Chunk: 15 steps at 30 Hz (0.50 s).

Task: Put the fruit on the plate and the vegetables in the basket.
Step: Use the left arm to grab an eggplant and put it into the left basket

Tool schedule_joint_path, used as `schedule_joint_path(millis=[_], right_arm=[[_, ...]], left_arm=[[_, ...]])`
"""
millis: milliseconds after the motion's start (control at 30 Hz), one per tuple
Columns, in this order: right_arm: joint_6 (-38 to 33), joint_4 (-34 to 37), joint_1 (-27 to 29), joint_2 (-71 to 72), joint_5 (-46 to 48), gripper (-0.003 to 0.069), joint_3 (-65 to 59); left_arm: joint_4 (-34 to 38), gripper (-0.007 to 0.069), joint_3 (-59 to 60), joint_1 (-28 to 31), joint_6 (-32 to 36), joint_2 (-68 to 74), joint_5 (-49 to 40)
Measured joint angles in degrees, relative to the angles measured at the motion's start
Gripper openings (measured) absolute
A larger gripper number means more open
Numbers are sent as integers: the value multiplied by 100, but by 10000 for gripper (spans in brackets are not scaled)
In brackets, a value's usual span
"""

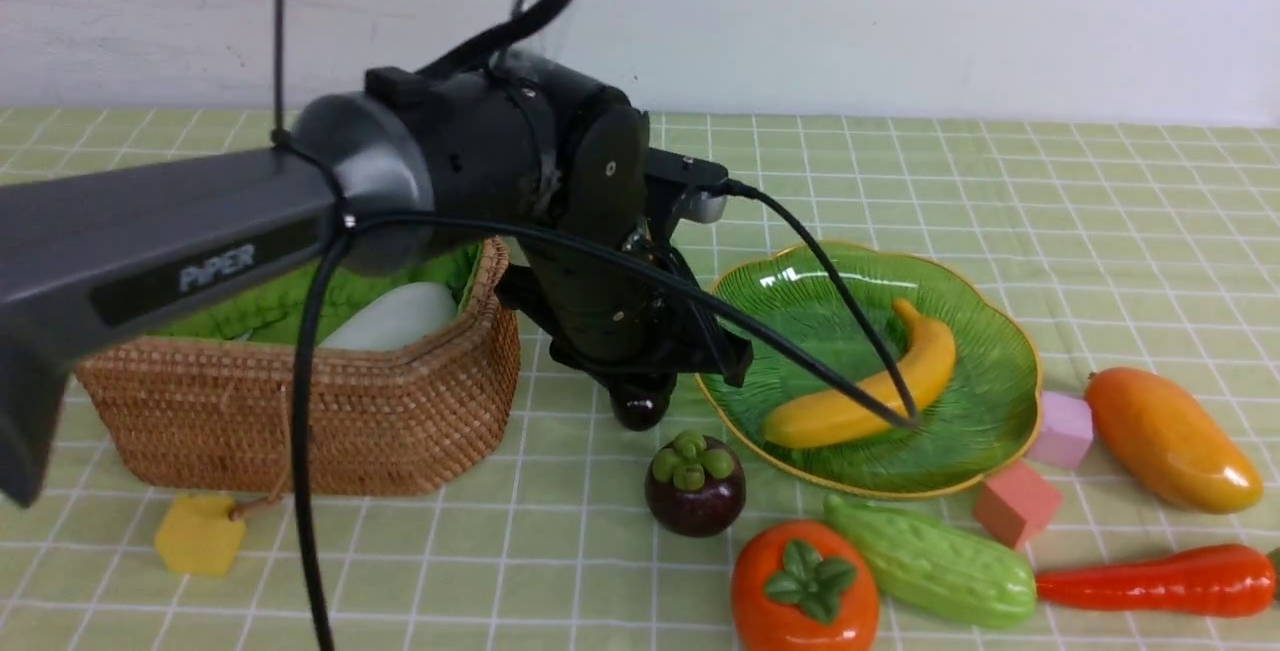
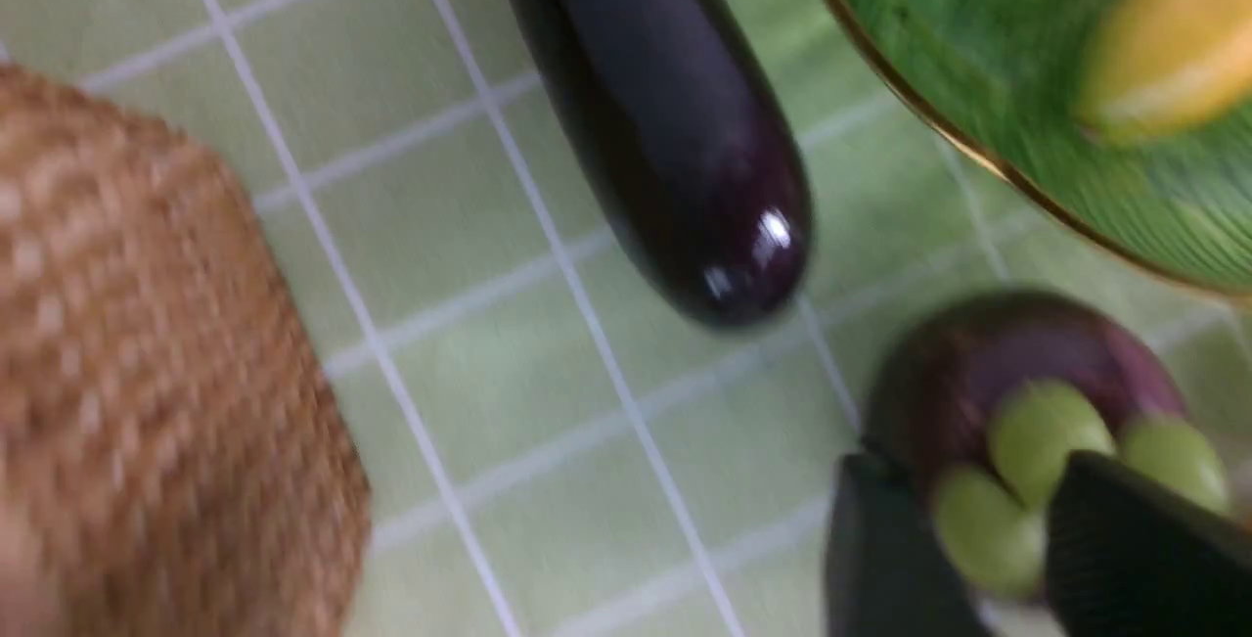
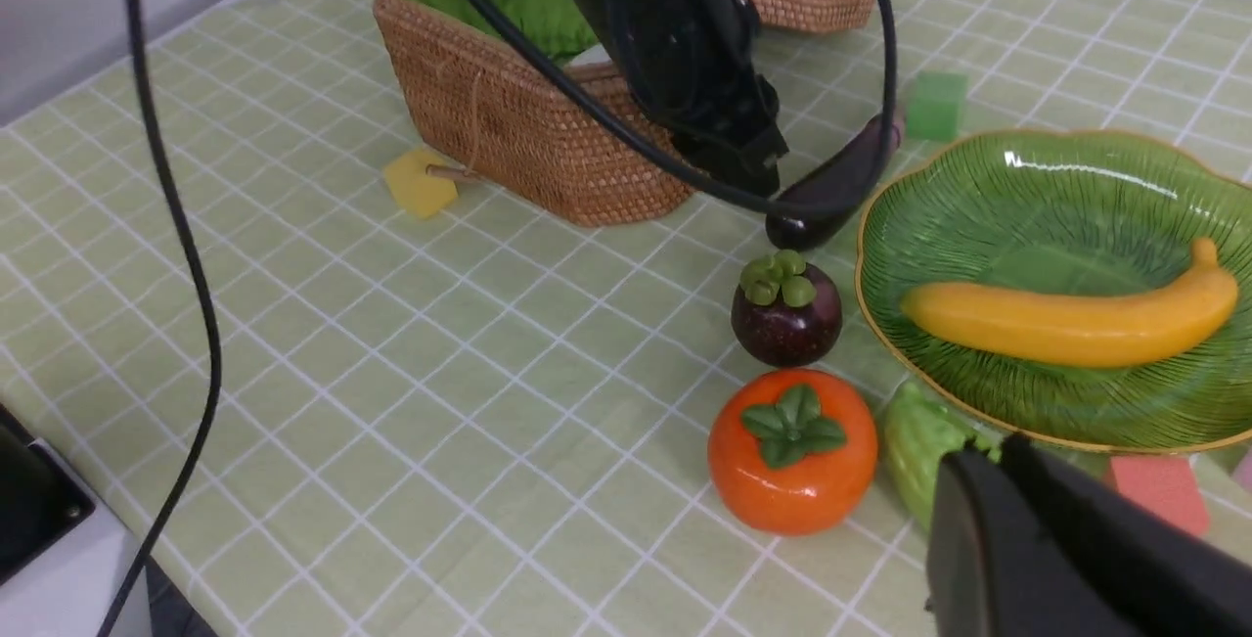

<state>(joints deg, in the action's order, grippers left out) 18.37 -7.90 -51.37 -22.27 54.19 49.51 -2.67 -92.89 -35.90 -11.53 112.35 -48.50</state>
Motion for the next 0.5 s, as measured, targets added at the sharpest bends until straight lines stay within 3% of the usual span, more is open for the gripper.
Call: schedule_joint_path(millis=[167,300,500], right_arm=[[0,0,0,0,14,26,0],[0,0,0,0,18,26,0],[0,-62,0,0,23,29,0]], left_arm=[[-633,436,-823,11,-212,658,28],[-1140,452,-1248,18,-593,1024,22],[-1232,452,-1358,22,-617,1265,-36]])
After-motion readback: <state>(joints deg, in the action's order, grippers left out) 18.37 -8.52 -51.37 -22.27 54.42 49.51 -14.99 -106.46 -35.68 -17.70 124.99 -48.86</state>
